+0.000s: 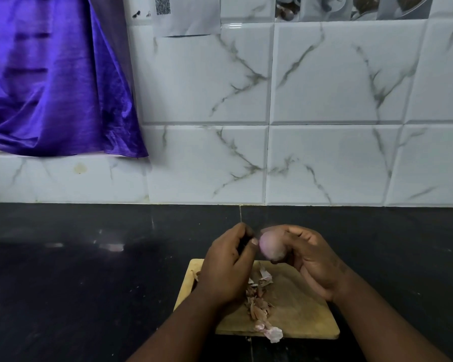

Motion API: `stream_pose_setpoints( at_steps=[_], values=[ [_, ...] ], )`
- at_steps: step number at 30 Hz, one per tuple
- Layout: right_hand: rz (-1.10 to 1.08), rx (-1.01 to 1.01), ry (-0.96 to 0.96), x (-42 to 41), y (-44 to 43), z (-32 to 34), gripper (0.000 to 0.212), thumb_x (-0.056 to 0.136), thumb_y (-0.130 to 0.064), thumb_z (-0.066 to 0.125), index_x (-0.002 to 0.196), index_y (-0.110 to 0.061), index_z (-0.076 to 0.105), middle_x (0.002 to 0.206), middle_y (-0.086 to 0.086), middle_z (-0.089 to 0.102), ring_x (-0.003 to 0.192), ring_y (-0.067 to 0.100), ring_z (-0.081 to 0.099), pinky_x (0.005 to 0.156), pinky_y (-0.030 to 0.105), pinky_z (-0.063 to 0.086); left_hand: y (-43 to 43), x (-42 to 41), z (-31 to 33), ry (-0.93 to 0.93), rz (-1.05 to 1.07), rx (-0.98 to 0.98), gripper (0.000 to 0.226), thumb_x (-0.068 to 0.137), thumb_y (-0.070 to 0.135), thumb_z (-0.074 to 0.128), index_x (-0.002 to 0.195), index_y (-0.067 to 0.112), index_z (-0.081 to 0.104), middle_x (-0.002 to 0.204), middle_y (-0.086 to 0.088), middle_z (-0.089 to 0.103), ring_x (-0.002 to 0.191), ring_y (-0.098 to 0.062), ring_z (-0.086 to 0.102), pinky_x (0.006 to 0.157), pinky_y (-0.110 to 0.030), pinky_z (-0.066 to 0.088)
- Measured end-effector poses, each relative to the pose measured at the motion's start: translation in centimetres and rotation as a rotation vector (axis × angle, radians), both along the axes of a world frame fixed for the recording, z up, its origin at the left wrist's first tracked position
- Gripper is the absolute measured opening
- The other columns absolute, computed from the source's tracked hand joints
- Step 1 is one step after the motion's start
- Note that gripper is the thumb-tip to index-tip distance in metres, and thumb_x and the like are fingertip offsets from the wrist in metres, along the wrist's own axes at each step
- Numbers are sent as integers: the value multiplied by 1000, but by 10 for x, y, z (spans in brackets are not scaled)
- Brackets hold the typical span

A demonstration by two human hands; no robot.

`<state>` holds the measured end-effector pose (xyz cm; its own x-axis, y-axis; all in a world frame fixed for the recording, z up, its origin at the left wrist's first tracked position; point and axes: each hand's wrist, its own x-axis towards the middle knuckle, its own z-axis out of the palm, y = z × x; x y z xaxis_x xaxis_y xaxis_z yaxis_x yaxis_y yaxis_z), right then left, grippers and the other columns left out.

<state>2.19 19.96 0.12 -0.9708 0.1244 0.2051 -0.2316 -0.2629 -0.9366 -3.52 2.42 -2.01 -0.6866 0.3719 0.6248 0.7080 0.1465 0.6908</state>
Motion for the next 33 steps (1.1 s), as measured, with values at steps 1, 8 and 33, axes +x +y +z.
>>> stream_pose_setpoints(
  at_steps=[1,8,33],
  values=[
    [3,-6,4,0,0,0,33,82,-20,68,104,2,77,101,26,75,86,28,73,76,39,62,0,0,0,-2,6,-2,16,100,30,55,84,32,56,77,7,61,71,-11,57,66,-48,51],
    [59,-62,44,4,0,4,31,88,-20,60,104,0,78,94,21,75,79,23,74,67,33,62,1,-2,-3,-44,144,-198,28,102,25,56,76,29,46,73,7,53,65,-8,48,59,-34,38],
    [-49,59,-38,-3,3,-3,36,84,-26,73,108,0,74,109,31,71,91,33,68,78,39,62,-4,-4,1,318,224,-49,13,87,27,81,100,25,84,98,16,77,89,2,71,75,-22,60]
  ],
)
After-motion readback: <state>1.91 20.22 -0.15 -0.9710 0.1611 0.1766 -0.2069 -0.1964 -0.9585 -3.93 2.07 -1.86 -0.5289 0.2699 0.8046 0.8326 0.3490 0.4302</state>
